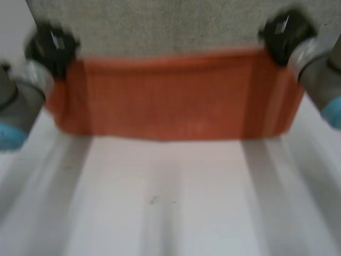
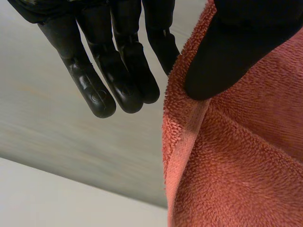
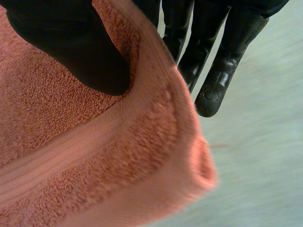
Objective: Fold the laundry
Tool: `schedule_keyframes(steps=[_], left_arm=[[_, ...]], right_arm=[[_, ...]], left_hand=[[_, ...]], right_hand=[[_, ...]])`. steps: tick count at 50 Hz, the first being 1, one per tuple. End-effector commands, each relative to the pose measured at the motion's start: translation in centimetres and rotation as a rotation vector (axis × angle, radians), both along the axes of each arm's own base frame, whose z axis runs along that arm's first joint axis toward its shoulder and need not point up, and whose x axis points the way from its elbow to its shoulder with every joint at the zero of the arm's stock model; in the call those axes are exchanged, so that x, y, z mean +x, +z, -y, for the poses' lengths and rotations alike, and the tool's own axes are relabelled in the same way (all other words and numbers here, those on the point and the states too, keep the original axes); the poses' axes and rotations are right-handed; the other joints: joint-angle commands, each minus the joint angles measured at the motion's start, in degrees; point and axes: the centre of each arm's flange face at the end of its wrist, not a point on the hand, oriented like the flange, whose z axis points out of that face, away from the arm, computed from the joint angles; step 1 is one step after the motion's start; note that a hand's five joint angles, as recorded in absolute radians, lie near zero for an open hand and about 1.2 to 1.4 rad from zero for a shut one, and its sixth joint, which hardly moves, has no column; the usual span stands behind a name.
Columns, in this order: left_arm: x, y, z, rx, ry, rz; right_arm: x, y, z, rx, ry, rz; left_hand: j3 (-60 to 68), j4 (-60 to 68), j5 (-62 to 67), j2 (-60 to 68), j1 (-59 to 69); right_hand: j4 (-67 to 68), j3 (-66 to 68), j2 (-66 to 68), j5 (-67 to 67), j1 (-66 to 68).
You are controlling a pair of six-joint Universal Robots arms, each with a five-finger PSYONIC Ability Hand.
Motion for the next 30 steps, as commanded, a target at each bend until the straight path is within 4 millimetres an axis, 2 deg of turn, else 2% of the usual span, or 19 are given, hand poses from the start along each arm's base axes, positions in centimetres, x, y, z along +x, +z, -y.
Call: schedule_keyframes(steps=[1,3,4,5,8,9,12,13,14,15,16,17,20,21,24,25,28,30], left_arm=[[-0.7,9.1,-0.7,-0.435,-0.038,-0.144],[-0.4,7.6,-0.6,-0.386,-0.036,-0.137],[-0.3,6.8,-0.6,-0.359,-0.034,-0.135],[-0.3,5.0,-0.6,-0.305,-0.035,-0.129],[-0.1,2.4,-0.8,-0.222,-0.032,-0.121],[-0.1,0.3,-1.1,-0.159,-0.031,-0.112],[0.2,-2.8,-1.7,-0.067,-0.03,-0.091],[0.4,-4.9,-2.1,-0.009,-0.026,-0.077],[0.6,-5.9,-2.2,0.017,-0.023,-0.073],[0.6,-6.8,-2.3,0.042,-0.022,-0.067],[0.6,-6.8,-2.3,0.043,-0.022,-0.067],[0.7,-9.8,-2.6,0.117,-0.022,-0.049],[0.7,-12.6,-2.8,0.188,-0.02,-0.031],[0.7,-14.3,-2.9,0.237,-0.019,-0.02],[0.8,-16.4,-3.1,0.296,-0.013,-0.008],[0.8,-17.5,-3.4,0.332,-0.012,0.0],[0.9,-18.5,-3.8,0.367,-0.01,0.007],[1.0,-19.0,-4.3,0.388,-0.011,0.013]], right_arm=[[-1.0,8.0,-1.9,-0.331,0.008,0.175],[-1.0,7.5,-2.0,-0.315,0.011,0.169],[-0.9,5.9,-2.1,-0.269,0.013,0.152],[-0.9,4.2,-2.2,-0.218,0.013,0.135],[-0.9,2.5,-2.3,-0.167,0.015,0.118],[-1.0,0.8,-2.5,-0.116,0.012,0.101],[-1.2,-2.9,-3.1,-0.006,0.009,0.067],[-1.3,-3.8,-3.2,0.019,0.008,0.059],[-1.3,-4.8,-3.5,0.045,0.008,0.05],[-1.5,-6.6,-3.8,0.096,0.008,0.034],[-1.5,-7.6,-3.9,0.127,0.013,0.023],[-1.4,-9.9,-4.0,0.191,0.023,0.002],[-1.2,-13.1,-3.7,0.278,0.036,-0.021],[-1.2,-13.9,-3.6,0.3,0.034,-0.027],[-1.3,-17.5,-3.3,0.393,0.024,-0.058],[-1.3,-18.0,-3.4,0.409,0.021,-0.063],[-1.3,-19.6,-3.6,0.455,0.018,-0.079],[-1.4,-19.9,-3.8,0.466,0.017,-0.083]], left_hand=[[11.8,11.5,14.4,11.4,16.7],[11.8,11.5,14.4,11.4,16.7],[11.8,11.5,14.4,11.4,16.7],[11.8,11.5,14.4,11.4,16.7],[11.8,11.5,14.4,11.4,16.7],[11.8,11.5,14.4,11.4,16.7],[11.8,11.5,14.4,11.4,16.7],[11.8,11.5,14.4,11.4,16.7],[11.8,11.5,14.4,11.4,16.7],[11.8,11.5,14.4,11.4,16.7],[11.8,11.5,14.4,11.4,16.7],[11.8,11.5,14.4,11.4,16.7],[11.8,11.5,14.4,11.4,16.7],[11.8,11.5,14.4,11.4,16.7],[11.8,11.5,14.4,11.4,16.7],[11.8,11.5,14.4,11.4,16.7],[11.8,11.5,14.4,11.4,16.7],[11.8,11.5,14.4,11.4,16.7]], right_hand=[[11.7,12.4,13.1,13.0,24.2],[11.7,12.4,13.1,13.0,24.2],[11.7,12.4,13.1,13.0,24.2],[11.7,12.4,13.1,13.0,24.2],[11.7,12.4,13.1,13.0,24.2],[11.7,12.4,13.1,13.0,24.2],[11.7,12.4,13.1,13.0,24.2],[11.7,12.4,13.1,13.0,24.2],[11.7,12.4,13.1,13.0,24.2],[11.7,12.4,13.1,13.0,24.2],[11.7,12.4,13.1,13.0,24.2],[11.7,12.4,13.1,13.0,24.2],[11.7,12.4,13.1,13.0,24.2],[11.7,12.4,13.1,13.0,24.2],[11.7,12.4,13.1,13.0,24.2],[11.7,12.4,13.1,13.0,24.2],[11.7,12.4,13.1,13.0,24.2],[11.7,12.4,13.1,13.0,24.2]])
